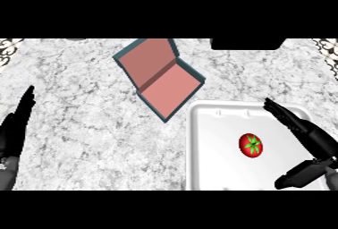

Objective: Pick the tomato from the tray and place it in the cardboard box

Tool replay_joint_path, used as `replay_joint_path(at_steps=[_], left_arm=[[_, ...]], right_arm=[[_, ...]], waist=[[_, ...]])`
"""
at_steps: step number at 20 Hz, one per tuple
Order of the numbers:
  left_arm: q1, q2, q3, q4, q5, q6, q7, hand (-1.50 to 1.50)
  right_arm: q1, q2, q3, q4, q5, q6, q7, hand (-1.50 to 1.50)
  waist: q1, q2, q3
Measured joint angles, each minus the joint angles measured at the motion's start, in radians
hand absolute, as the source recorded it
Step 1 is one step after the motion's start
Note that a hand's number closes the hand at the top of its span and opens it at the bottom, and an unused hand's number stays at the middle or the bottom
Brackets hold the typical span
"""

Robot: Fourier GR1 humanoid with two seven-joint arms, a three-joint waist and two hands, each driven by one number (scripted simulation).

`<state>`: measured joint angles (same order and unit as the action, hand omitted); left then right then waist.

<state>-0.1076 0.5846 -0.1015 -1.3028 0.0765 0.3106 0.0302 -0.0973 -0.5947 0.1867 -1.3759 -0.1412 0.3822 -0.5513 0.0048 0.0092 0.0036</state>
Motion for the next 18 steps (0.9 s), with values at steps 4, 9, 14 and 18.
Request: replay_joint_path(at_steps=[4,9,14,18], left_arm=[[0.006,-0.006,-0.001,0.012,-0.012,-0.007,-0.009,0.0],[-0.028,-0.018,-0.012,0.014,-0.032,-0.005,0.019,0.0],[-0.028,-0.028,-0.014,0.01,-0.047,-0.004,0.031,0.0],[-0.026,-0.028,0.0,0.026,-0.05,-0.014,0.018,0.0]], right_arm=[[-0.045,-0.044,-0.023,0.17,0.065,0.039,-0.198,-1.5],[-0.136,-0.135,0.014,0.26,0.251,-0.05,-0.273,-1.5],[-0.222,-0.206,0.101,0.28,0.405,-0.055,-0.274,-1.5],[-0.291,-0.217,0.183,0.249,0.515,-0.026,-0.2,-1.5]], waist=[[0.011,-0.001,0.0],[0.018,-0.001,-0.001],[0.018,-0.004,-0.002],[0.016,-0.007,-0.004]])
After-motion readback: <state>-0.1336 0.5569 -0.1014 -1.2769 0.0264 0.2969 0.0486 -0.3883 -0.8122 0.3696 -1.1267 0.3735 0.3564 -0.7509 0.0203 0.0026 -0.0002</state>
